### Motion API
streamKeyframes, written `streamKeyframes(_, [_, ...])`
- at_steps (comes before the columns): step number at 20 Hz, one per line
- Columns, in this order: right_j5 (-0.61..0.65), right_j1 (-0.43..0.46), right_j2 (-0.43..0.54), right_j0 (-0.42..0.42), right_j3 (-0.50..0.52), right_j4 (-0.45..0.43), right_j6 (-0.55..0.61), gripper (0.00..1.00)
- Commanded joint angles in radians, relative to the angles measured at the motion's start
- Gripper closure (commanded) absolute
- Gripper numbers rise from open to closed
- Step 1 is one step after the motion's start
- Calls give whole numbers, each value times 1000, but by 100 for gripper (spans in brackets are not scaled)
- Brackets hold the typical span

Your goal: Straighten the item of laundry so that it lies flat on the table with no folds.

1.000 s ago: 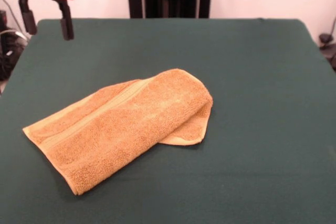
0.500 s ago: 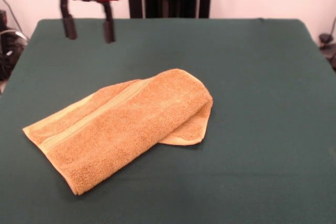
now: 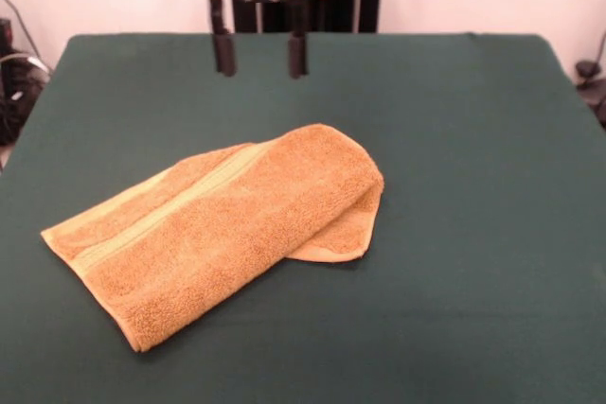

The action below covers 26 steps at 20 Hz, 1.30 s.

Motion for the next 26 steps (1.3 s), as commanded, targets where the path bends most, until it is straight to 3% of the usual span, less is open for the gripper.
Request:
streamKeyframes(1, [88,37,-3,44,72,41,136,0])
streamKeyframes(12, [103,25,2,-29,73,57,42,0])
streamKeyframes(21, [213,73,24,-92,-71,28,-33,0])
streamKeyframes(26, [210,76,34,-95,-71,24,-21,0])
